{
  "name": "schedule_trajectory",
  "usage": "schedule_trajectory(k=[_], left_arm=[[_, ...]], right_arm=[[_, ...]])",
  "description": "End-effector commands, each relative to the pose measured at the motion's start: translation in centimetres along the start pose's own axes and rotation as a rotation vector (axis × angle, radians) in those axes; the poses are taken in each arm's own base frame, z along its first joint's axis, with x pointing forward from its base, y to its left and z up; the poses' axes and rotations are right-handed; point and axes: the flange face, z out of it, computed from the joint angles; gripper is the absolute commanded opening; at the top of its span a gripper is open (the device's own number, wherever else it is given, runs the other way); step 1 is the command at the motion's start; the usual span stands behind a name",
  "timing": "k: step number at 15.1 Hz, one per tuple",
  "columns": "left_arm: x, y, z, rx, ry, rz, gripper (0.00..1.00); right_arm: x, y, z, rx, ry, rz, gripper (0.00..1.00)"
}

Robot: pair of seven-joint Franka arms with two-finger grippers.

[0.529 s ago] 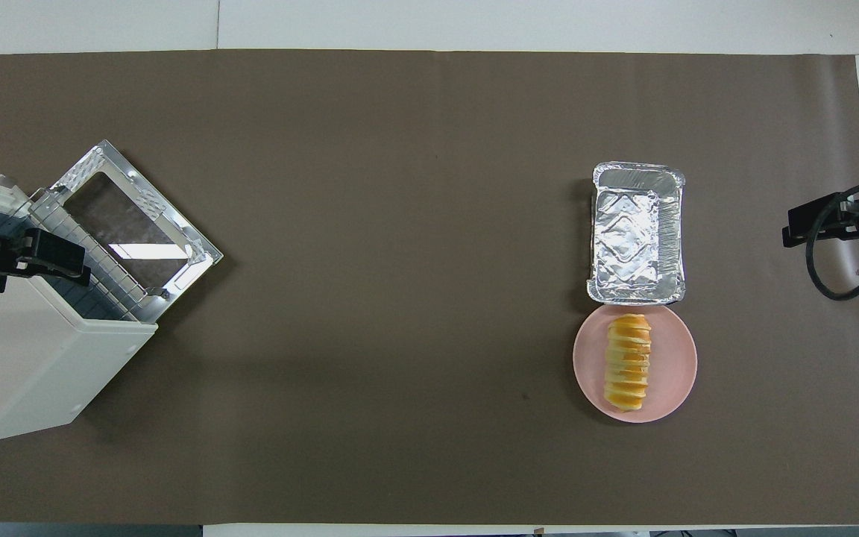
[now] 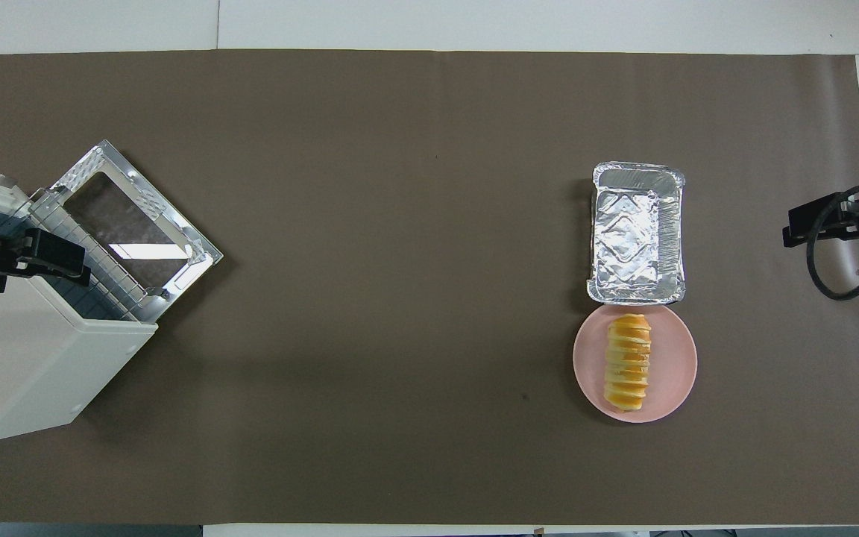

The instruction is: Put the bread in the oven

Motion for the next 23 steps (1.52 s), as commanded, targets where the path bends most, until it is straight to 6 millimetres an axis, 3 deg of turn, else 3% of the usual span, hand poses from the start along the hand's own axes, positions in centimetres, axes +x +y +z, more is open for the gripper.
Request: schedule_trajectory(k=[1,3,6,9,12,17,23], left_arm=[[-0.4,-0.3,-0.3,0.012,0.017,0.0,1.0],[-0.4,-0.3,-0.3,0.012,0.017,0.0,1.0],[-0.4,-0.3,-0.3,0.012,0.017,0.0,1.0],[-0.4,-0.3,-0.3,0.012,0.017,0.0,1.0],[-0.4,-0.3,-0.3,0.012,0.017,0.0,1.0],[-0.4,-0.3,-0.3,0.012,0.017,0.0,1.0],[-0.3,-0.3,-0.3,0.012,0.019,0.0,1.0]], right_arm=[[-0.5,0.7,-0.2,0.016,-0.003,0.006,1.0],[-0.9,-0.5,0.6,0.007,-0.011,-0.015,1.0],[-2.3,-4.7,2.9,0.008,0.028,-0.046,1.0],[-4.0,-8.7,7.1,0.016,0.076,-0.006,1.0],[-5.8,-10.8,12.2,0.002,0.014,0.034,1.0],[-8.7,-11.9,17.7,0.025,-0.019,0.166,1.0],[-11.1,-11.9,23.9,0.05,0.066,0.159,1.0]])
